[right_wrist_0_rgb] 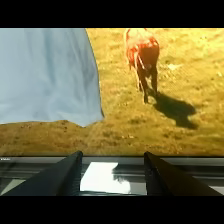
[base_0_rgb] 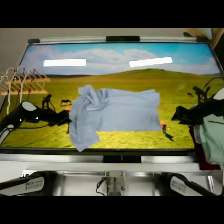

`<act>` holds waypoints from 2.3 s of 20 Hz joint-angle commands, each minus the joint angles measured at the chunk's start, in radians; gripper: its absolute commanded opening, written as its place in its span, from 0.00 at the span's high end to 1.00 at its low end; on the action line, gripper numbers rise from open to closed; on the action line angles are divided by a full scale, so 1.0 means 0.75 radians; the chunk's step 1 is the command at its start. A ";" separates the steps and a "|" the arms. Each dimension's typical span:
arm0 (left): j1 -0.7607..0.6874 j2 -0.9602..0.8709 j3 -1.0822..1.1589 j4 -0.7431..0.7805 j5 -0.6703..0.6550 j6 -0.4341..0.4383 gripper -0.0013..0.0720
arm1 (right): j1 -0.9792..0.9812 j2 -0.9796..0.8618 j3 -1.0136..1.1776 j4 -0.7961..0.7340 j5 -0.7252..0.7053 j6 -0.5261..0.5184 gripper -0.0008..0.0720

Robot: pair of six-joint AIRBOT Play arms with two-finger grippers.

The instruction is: Fold the shirts.

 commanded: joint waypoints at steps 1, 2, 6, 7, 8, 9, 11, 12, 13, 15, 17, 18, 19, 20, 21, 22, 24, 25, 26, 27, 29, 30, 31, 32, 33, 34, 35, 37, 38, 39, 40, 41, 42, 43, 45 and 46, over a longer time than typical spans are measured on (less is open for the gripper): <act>-0.001 0.005 -0.001 -0.016 0.001 -0.004 0.93 | -0.004 0.000 -0.129 0.005 -0.114 -0.005 0.29; -0.001 0.015 -0.001 -0.015 -0.013 0.011 0.93 | -0.005 0.000 -0.191 0.014 -0.175 -0.006 0.29; -0.004 0.092 -0.001 -0.016 -0.060 0.035 0.93 | -0.005 -0.017 -0.344 0.086 -0.439 -0.008 0.29; -0.004 0.116 -0.001 -0.015 -0.059 0.035 0.93 | -0.004 -0.048 -0.348 0.133 -0.450 -0.032 0.29; -0.003 0.136 -0.001 -0.015 -0.057 0.035 0.93 | 0.002 -0.079 -0.348 0.193 -0.449 -0.076 0.29; -0.003 0.152 -0.001 -0.016 -0.057 0.035 0.93 | 0.012 -0.110 -0.348 0.262 -0.446 -0.120 0.29; -0.003 0.177 -0.001 -0.016 -0.058 0.034 0.93 | 0.045 -0.152 -0.348 0.323 -0.448 -0.159 0.29; -0.003 0.185 -0.001 -0.016 -0.058 0.034 0.93 | 0.074 -0.164 -0.348 0.321 -0.450 -0.160 0.29; -0.003 0.193 -0.001 -0.016 -0.058 0.034 0.93 | 0.104 -0.172 -0.348 0.321 -0.454 -0.160 0.29; -0.002 0.209 0.000 -0.016 -0.068 0.024 0.93 | 0.170 -0.183 -0.348 0.325 -0.495 -0.144 0.30; -0.001 0.235 0.003 -0.015 -0.080 0.024 0.93 | 0.220 -0.179 -0.343 0.326 -0.533 -0.104 0.88; 0.006 0.253 0.017 -0.013 -0.087 0.024 0.93 | 0.235 -0.172 -0.331 0.337 -0.525 -0.101 0.90; 0.017 0.279 0.053 -0.013 -0.098 0.024 0.93 | 0.248 -0.146 -0.303 0.351 -0.500 -0.126 0.90; 0.034 0.312 0.112 -0.014 -0.117 0.024 0.93 | 0.253 -0.102 -0.259 0.364 -0.468 -0.160 0.90; 0.052 0.362 0.209 -0.013 -0.145 0.035 0.93 | 0.252 -0.032 -0.191 0.395 -0.428 -0.205 0.90; 0.072 0.423 0.340 -0.013 -0.164 0.077 0.94 | 0.247 0.056 -0.091 0.408 -0.391 -0.254 0.90; 0.111 0.557 0.682 -0.013 -0.149 0.120 0.93 | 0.247 0.258 0.188 0.378 -0.374 -0.330 0.90; 0.134 0.617 0.874 -0.010 -0.128 0.119 0.93 | 0.247 0.358 0.346 0.338 -0.396 -0.331 0.90; 0.161 0.672 1.086 -0.008 -0.105 0.119 0.93 | 0.247 0.453 0.505 0.279 -0.450 -0.327 0.90; 0.189 0.715 1.271 0.011 -0.083 0.117 0.93 | 0.247 0.549 0.655 0.217 -0.532 -0.310 0.90; 0.234 0.793 1.576 0.089 -0.034 0.065 0.93 | 0.247 0.711 0.854 0.112 -0.699 -0.252 0.90; 0.251 0.834 1.678 0.132 -0.015 0.006 0.93 | 0.247 0.784 0.903 0.077 -0.760 -0.205 0.90; 0.263 0.876 1.729 0.161 -0.006 -0.056 0.93 | 0.247 0.852 0.933 0.046 -0.793 -0.149 0.90; 0.272 0.923 1.742 0.182 -0.008 -0.107 0.93 | 0.247 0.905 0.944 0.012 -0.792 -0.097 0.90; 0.273 0.970 1.732 0.220 -0.018 -0.144 0.93 | 0.247 0.953 0.944 -0.034 -0.771 -0.045 0.90; 0.273 1.005 1.717 0.252 -0.020 -0.189 0.93 | 0.247 0.984 0.944 -0.099 -0.737 0.020 0.90; 0.273 1.031 1.705 0.291 -0.023 -0.222 0.93 | 0.247 0.996 0.944 -0.161 -0.697 0.077 0.90; 0.273 1.044 1.701 0.341 -0.092 -0.221 0.93 | 0.247 0.989 0.944 -0.251 -0.578 0.101 0.90; 0.273 1.039 1.698 0.352 -0.154 -0.221 0.93 | 0.247 0.975 0.944 -0.277 -0.506 0.101 0.90; 0.273 1.035 1.684 0.364 -0.215 -0.220 0.93 | 0.247 0.950 0.944 -0.299 -0.412 0.097 0.90; 0.273 1.033 1.648 0.380 -0.281 -0.217 0.93 | 0.247 0.916 0.942 -0.318 -0.300 0.097 0.90; 0.273 1.033 1.600 0.402 -0.344 -0.216 0.93 | 0.247 0.874 0.942 -0.332 -0.180 0.095 0.90; 0.273 1.033 1.530 0.423 -0.411 -0.216 0.93 | 0.247 0.815 0.942 -0.348 -0.039 0.083 0.90; 0.273 1.032 1.449 0.450 -0.456 -0.217 0.93 | 0.247 0.745 0.940 -0.353 0.102 0.083 0.90; 0.273 1.032 1.228 0.495 -0.488 -0.218 0.93 | 0.247 0.617 0.872 -0.351 0.262 0.082 0.90; 0.273 1.028 1.089 0.495 -0.488 -0.217 0.93 | 0.247 0.556 0.793 -0.351 0.271 0.082 0.90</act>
